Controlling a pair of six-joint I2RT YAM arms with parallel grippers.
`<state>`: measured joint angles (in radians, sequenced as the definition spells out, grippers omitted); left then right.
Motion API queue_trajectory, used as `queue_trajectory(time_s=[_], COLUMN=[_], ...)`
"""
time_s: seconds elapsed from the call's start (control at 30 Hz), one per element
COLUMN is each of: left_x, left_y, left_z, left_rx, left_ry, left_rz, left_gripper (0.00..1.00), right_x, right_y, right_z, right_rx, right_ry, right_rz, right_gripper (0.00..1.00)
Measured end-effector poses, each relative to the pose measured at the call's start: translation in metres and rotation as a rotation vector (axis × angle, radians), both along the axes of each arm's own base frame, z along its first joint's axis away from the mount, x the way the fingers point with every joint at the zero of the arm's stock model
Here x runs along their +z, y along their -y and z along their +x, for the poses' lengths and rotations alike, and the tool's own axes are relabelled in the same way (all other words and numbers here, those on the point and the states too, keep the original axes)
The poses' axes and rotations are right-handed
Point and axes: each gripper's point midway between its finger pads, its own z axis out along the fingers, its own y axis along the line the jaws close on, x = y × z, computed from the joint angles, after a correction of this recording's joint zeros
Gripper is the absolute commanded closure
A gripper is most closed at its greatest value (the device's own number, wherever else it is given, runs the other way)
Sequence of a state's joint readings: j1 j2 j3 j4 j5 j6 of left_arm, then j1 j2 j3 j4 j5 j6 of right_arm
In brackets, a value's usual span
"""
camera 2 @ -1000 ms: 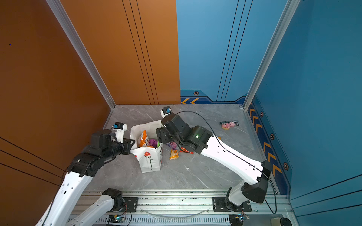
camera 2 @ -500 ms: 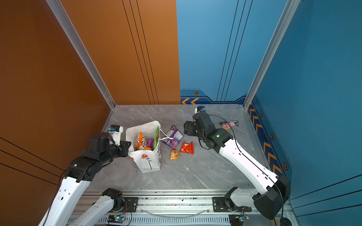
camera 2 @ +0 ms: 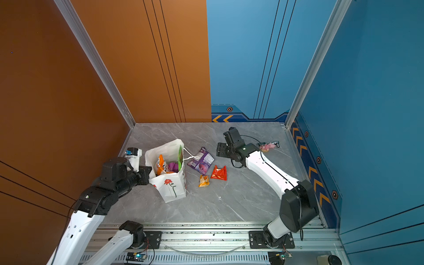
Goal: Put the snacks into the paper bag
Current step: 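Move the right gripper over the purple Fox's Berries bag and close it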
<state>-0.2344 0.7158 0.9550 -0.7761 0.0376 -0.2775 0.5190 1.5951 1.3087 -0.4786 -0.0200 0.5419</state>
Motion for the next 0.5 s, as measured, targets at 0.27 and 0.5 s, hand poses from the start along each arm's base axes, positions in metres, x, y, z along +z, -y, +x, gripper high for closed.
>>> queue_trajectory(time_s=[0.27, 0.5], left_x=[-0.001, -0.001], left_y=[0.000, -0.002], left_z=[0.000, 0.000], left_rx=[0.001, 0.008], left_ry=[-0.001, 0.000], left_rz=[0.001, 0.006], left_gripper=[1.00, 1.00], right_x=[-0.030, -0.058], right_y=[-0.035, -0.061], right_z=[0.034, 0.055], right_rx=[0.093, 0.178], right_ry=[-0.077, -0.142], right_rz=[0.000, -0.012], right_gripper=[0.24, 0.26])
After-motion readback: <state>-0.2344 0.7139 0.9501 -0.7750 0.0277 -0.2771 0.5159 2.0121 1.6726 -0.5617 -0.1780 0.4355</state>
